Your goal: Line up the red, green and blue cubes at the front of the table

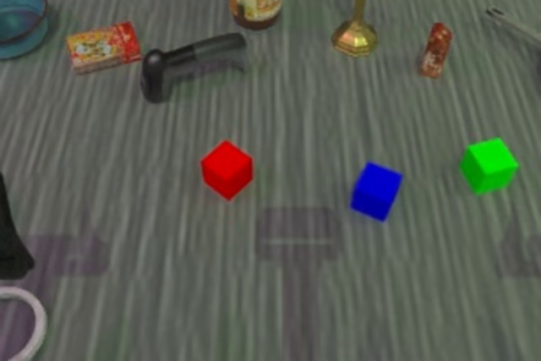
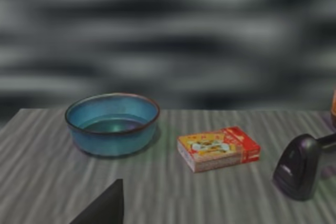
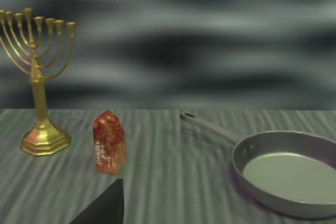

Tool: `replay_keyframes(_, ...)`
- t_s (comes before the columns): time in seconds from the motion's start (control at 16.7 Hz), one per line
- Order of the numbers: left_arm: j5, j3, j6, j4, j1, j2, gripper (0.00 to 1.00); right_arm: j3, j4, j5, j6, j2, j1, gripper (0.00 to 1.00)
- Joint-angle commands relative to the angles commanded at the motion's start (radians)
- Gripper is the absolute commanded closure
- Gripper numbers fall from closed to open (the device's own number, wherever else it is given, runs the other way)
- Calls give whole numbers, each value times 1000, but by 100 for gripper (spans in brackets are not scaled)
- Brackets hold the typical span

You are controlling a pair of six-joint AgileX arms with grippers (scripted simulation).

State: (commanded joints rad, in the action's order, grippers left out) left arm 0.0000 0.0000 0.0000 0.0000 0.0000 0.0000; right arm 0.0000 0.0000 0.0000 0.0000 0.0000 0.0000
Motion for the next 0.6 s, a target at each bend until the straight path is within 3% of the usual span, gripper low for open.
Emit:
replay_keyframes(0.3, 2, 61, 8, -41, -20, 60, 0, 0, 0, 0, 0, 0, 0, 0)
replay_keyframes(0.6, 3, 364, 43, -233, -99, 368, 0, 0, 0, 0, 0, 0, 0, 0)
